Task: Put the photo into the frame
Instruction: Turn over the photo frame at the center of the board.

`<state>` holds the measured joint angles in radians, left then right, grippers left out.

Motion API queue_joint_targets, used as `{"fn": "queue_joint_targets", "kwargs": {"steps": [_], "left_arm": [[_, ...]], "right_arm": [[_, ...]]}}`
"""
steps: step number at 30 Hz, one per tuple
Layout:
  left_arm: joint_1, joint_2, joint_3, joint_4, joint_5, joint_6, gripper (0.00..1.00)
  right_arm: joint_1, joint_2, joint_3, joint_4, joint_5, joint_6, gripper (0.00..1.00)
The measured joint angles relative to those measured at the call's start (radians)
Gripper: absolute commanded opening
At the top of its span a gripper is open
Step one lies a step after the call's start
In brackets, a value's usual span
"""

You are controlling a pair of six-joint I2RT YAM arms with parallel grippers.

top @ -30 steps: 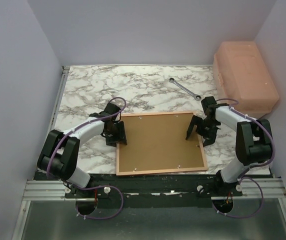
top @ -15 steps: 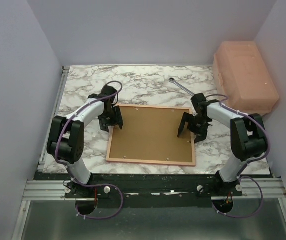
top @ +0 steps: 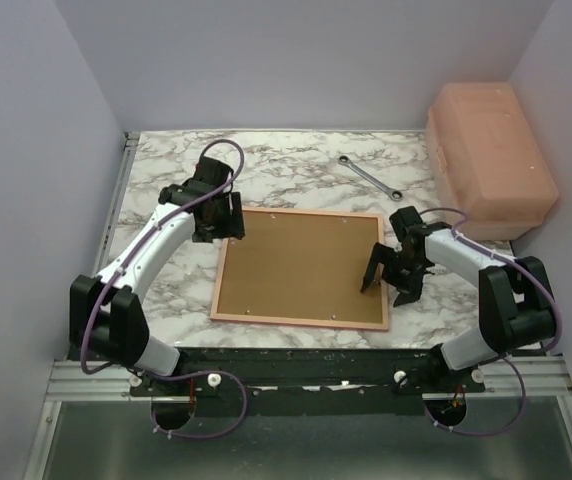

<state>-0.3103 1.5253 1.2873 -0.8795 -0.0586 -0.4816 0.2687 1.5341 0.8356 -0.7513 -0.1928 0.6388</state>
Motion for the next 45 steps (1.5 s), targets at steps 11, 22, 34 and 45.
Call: {"fn": "queue_joint_targets", "kwargs": {"steps": [11, 22, 34, 45], "left_arm": [[-0.335, -0.165, -0.224, 0.16, 0.15, -0.024, 0.79], [-0.458, -0.164, -0.219, 0.283, 0.225, 0.018, 0.8], [-0.629, -0.158, -0.214, 0.312, 0.224, 0.208, 0.8], [-0.774, -0.103, -0.214, 0.319, 0.002, 0.348, 0.8]], "right_arm": [[0.0, -0.131, -0.146, -0.001, -0.086, 0.056, 0.76], [0.0, -0.131, -0.19, -0.007, -0.134, 0.055, 0.16], [0.011, -0.13, -0.084, -0.056, -0.062, -0.01, 0.0], [0.006, -0.13, 0.066, -0.213, -0.062, -0.035, 0.0]]}}
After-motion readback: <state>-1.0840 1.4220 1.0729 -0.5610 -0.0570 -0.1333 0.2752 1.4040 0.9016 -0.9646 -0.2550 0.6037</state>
